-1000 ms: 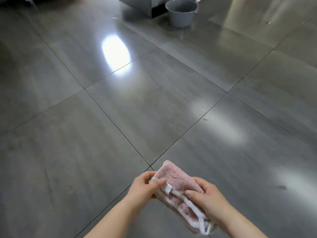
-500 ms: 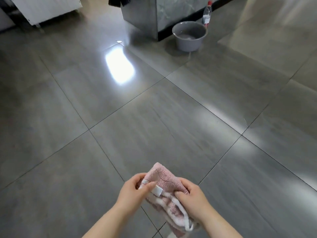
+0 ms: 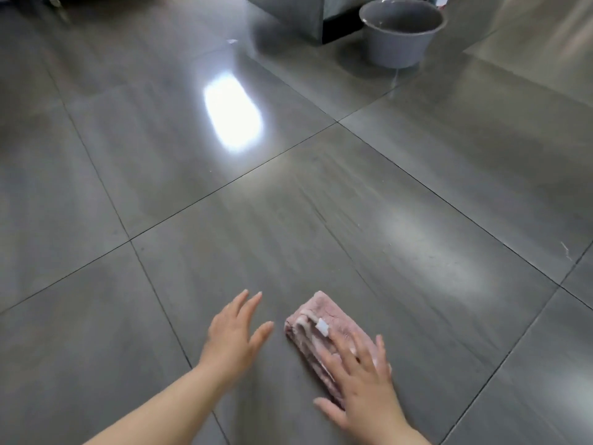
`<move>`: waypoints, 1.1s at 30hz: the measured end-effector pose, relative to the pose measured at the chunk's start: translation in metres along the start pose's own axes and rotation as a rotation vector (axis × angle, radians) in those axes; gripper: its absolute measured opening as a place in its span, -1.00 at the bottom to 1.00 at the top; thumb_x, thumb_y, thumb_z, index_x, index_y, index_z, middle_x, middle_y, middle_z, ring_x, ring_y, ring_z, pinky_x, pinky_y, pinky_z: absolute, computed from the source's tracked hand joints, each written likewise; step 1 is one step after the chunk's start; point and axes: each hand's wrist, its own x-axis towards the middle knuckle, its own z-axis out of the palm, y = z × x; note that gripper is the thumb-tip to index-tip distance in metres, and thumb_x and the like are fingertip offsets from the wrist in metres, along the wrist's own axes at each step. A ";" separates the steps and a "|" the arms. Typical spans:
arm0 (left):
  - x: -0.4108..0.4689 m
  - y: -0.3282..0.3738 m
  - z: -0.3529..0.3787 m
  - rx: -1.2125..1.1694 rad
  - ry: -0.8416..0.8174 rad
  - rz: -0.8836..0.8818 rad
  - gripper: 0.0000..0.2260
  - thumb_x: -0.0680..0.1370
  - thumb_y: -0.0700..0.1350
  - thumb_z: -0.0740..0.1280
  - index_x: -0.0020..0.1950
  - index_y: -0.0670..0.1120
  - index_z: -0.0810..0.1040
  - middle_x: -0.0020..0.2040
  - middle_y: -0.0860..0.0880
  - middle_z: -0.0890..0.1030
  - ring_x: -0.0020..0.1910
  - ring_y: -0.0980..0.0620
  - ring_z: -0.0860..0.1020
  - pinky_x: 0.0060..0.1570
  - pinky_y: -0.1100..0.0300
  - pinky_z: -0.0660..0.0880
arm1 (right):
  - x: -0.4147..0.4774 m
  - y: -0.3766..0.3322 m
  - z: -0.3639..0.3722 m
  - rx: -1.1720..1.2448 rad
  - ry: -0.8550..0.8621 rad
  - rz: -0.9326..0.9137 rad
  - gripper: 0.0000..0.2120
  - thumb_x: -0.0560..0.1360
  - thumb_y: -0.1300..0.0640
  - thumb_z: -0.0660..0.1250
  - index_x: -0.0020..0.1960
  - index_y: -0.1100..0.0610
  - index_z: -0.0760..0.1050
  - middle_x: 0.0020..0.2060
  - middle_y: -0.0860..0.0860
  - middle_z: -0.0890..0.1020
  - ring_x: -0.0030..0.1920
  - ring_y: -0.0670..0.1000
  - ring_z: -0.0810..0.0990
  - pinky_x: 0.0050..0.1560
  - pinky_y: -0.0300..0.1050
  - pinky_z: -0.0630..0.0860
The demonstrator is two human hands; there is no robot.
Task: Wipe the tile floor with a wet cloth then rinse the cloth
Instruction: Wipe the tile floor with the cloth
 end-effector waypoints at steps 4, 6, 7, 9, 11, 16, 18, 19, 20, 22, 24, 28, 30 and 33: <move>0.003 -0.053 -0.013 0.171 0.148 -0.073 -0.32 0.41 0.32 0.01 0.45 0.03 0.12 0.52 -0.07 0.07 0.49 -0.07 0.03 0.44 0.05 -0.10 | 0.025 0.006 0.015 -0.149 -0.019 -0.094 -0.35 0.32 -0.08 0.09 0.41 -0.05 0.16 0.51 0.02 0.03 0.50 0.06 -0.01 0.42 0.03 -0.15; 0.012 -0.077 -0.013 0.190 0.241 -0.152 -0.46 0.52 0.11 0.19 0.45 -0.01 0.14 0.52 -0.10 0.05 0.50 -0.09 -0.01 0.43 0.03 -0.18 | 0.042 0.032 0.012 -0.152 0.046 0.074 -0.40 0.28 -0.03 0.07 0.32 0.01 0.26 0.32 0.07 0.29 0.30 0.11 0.28 0.49 0.05 -0.23; 0.017 -0.090 -0.013 0.167 0.273 -0.217 -0.47 0.53 0.05 0.21 0.45 -0.02 0.14 0.52 -0.11 0.04 0.50 -0.09 -0.03 0.42 0.03 -0.20 | 0.050 0.049 0.007 -0.139 0.042 0.201 -0.45 0.25 -0.01 0.06 0.23 0.07 0.33 0.25 0.12 0.35 0.23 0.15 0.32 0.46 0.18 -0.12; 0.023 -0.115 -0.012 0.124 0.245 -0.338 -0.46 0.53 0.04 0.19 0.46 -0.02 0.10 0.53 -0.10 0.00 0.50 -0.07 -0.08 0.42 0.00 -0.21 | 0.060 0.086 -0.005 -0.110 0.017 0.399 -0.44 0.25 0.01 0.06 0.18 0.19 0.43 0.23 0.26 0.47 0.22 0.28 0.39 0.25 0.44 0.23; 0.024 -0.135 -0.007 0.138 0.181 -0.388 -0.43 0.54 0.07 0.16 0.48 -0.01 0.01 0.53 -0.07 -0.07 0.50 -0.04 -0.14 0.42 -0.05 -0.21 | 0.063 0.109 -0.025 -0.041 0.062 0.627 -0.36 0.26 0.05 0.06 0.29 0.26 0.41 0.37 0.29 0.36 0.35 0.33 0.31 0.30 0.40 0.18; 0.025 -0.144 -0.002 0.140 0.124 -0.392 -0.37 0.53 0.11 0.14 0.48 0.00 -0.11 0.53 -0.04 -0.18 0.49 -0.02 -0.26 0.41 -0.05 -0.27 | 0.123 0.051 -0.027 0.116 0.179 0.844 -0.50 0.49 -0.01 0.03 0.42 0.00 0.25 0.52 0.09 0.07 0.44 0.24 0.08 0.42 0.15 0.03; 0.027 -0.146 -0.002 0.154 0.119 -0.385 -0.37 0.53 0.13 0.13 0.48 0.00 -0.12 0.52 -0.05 -0.20 0.48 -0.02 -0.27 0.41 -0.05 -0.28 | 0.154 -0.016 -0.002 0.101 0.189 0.572 -0.56 0.48 -0.03 0.08 0.35 -0.10 0.37 0.46 0.04 0.27 0.38 0.29 0.25 0.37 0.18 0.17; 0.026 -0.147 -0.001 0.160 0.133 -0.370 -0.37 0.53 0.17 0.10 0.48 0.00 -0.10 0.53 -0.05 -0.18 0.49 -0.02 -0.26 0.40 -0.04 -0.29 | 0.163 -0.055 0.014 0.032 0.209 0.372 -0.57 0.41 -0.06 0.10 0.24 -0.12 0.48 0.35 0.03 0.46 0.29 0.30 0.40 0.30 0.16 0.29; 0.026 -0.148 0.000 0.164 0.154 -0.352 -0.36 0.51 0.24 0.05 0.48 0.00 -0.06 0.53 -0.05 -0.15 0.49 -0.03 -0.23 0.40 0.00 -0.31 | 0.169 -0.090 0.029 -0.058 0.200 0.172 -0.58 0.35 -0.07 0.09 0.12 -0.17 0.56 0.19 0.00 0.61 0.19 0.27 0.51 0.23 0.11 0.36; 0.024 -0.149 0.003 0.156 0.222 -0.323 -0.23 0.34 0.32 -0.10 0.47 -0.03 0.06 0.53 -0.09 0.00 0.50 -0.04 -0.12 0.33 0.20 -0.44 | 0.177 -0.131 0.036 -0.069 0.102 -0.122 -0.55 0.27 -0.05 0.03 -0.01 -0.24 0.60 0.02 -0.10 0.69 0.12 0.19 0.48 0.13 0.01 0.28; 0.022 -0.152 0.005 0.136 0.217 -0.299 -0.27 0.36 0.26 -0.11 0.40 -0.11 0.27 0.45 -0.20 0.25 0.45 -0.07 0.07 0.25 0.36 -0.51 | 0.189 -0.104 0.029 -0.033 0.096 -0.330 -0.57 0.29 -0.01 0.06 -0.02 -0.19 0.62 0.00 -0.08 0.70 0.10 0.13 0.45 0.04 -0.05 0.25; 0.026 -0.157 0.009 0.128 0.245 -0.232 -0.51 0.45 0.08 0.04 0.25 -0.18 0.38 0.23 -0.32 0.50 0.25 -0.13 0.21 0.33 0.37 -0.39 | 0.181 0.089 -0.016 -0.129 0.319 0.034 -0.62 0.37 0.08 0.08 0.10 0.15 0.50 0.03 0.33 0.62 0.04 0.32 0.53 0.04 0.09 0.47; 0.025 -0.159 0.008 0.094 0.263 -0.228 -0.52 0.51 0.12 -0.01 0.26 -0.16 0.35 0.24 -0.31 0.50 0.27 -0.13 0.20 0.34 0.34 -0.38 | 0.166 0.161 -0.040 -0.099 0.259 0.560 -0.56 0.48 0.07 0.02 0.25 0.24 0.41 0.22 0.40 0.44 0.19 0.42 0.41 0.20 0.29 0.36; 0.027 -0.161 0.011 0.082 0.247 -0.216 -0.41 0.54 0.22 -0.23 0.28 -0.12 0.32 0.30 -0.20 0.42 0.35 -0.07 0.08 0.36 0.29 -0.37 | 0.189 0.181 -0.042 0.136 0.333 1.010 -0.58 0.49 0.12 0.15 0.35 0.03 0.33 0.26 0.20 0.40 0.23 0.32 0.34 0.33 0.29 0.23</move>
